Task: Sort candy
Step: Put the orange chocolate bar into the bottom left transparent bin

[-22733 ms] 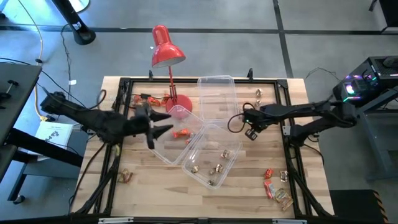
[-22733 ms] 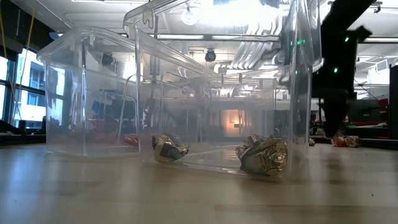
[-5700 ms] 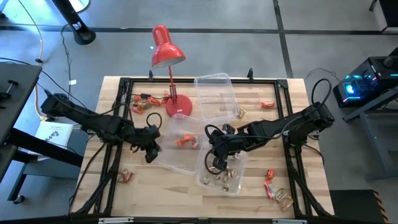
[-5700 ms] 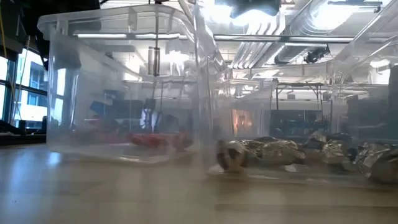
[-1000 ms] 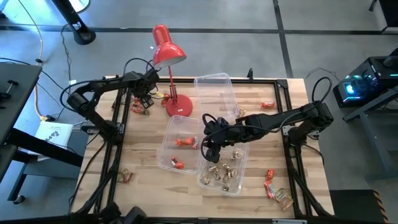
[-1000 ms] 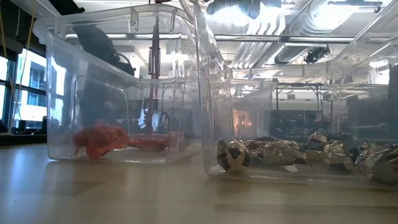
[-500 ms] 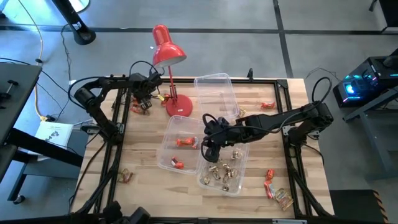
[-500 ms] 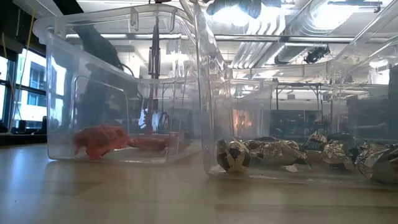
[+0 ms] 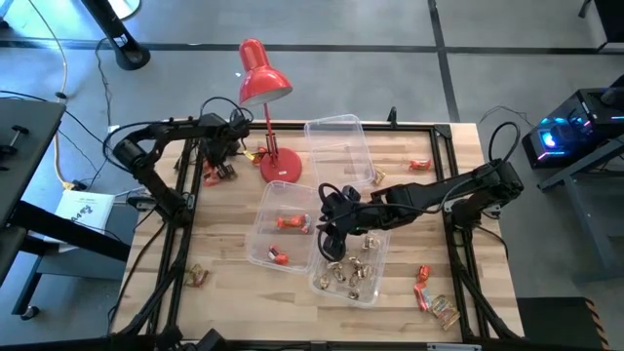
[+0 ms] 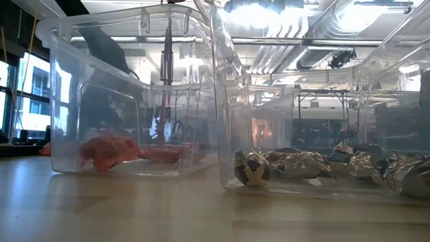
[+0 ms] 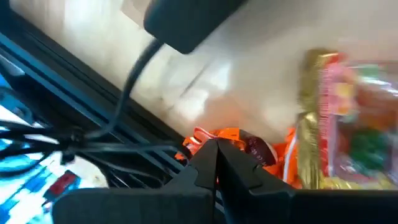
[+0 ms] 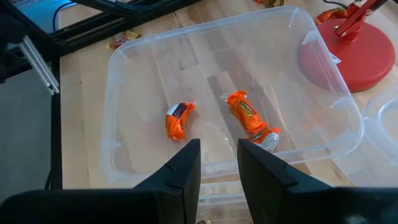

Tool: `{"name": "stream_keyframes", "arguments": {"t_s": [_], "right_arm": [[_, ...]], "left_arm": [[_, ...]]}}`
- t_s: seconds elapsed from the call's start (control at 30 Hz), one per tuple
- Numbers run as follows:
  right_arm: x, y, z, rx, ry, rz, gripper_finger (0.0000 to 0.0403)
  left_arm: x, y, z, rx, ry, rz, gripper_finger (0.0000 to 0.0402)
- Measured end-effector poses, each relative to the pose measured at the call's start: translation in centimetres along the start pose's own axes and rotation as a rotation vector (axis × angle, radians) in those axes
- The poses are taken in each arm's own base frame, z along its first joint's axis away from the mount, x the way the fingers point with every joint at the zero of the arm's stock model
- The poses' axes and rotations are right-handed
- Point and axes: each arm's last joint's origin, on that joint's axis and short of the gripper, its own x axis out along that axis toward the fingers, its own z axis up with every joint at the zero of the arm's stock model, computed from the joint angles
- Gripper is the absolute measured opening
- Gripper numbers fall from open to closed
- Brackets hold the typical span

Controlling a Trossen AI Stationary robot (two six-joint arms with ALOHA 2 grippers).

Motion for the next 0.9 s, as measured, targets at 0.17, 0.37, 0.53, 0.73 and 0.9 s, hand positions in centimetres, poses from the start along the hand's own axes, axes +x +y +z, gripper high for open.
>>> {"name": "stream_keyframes", "arguments": {"t_s": [0.17, 0.37, 0.53, 0.73, 0.9], "right_arm": [[0.0, 0.0, 0.0, -0.002, 0.000, -0.001, 0.0099], [0.0, 0.0, 0.0, -0.011, 0.000, -0.001, 0.0099], [0.0, 0.0, 0.0, -0.019, 0.000, 0.000, 0.0099], [0.0, 0.0, 0.0, -0.018, 0.001, 0.000, 0.0099], [0.0, 0.0, 0.0, -0.018, 0.003, 0.004, 0.0099]], "left_arm": [[-2.7, 0.6, -1.6, -0.055, -0.117, -0.021, 0.0000], [-6.6, 1.5, -4.6, -0.104, -0.283, -0.074, 0.0001], [-6.5, 1.3, -5.4, -0.091, -0.270, -0.052, 0.0021], [-5.2, 0.7, -4.4, -0.103, -0.213, -0.080, 0.0097], [-4.2, 0.5, -3.0, -0.165, -0.188, -0.085, 0.0166]]}}
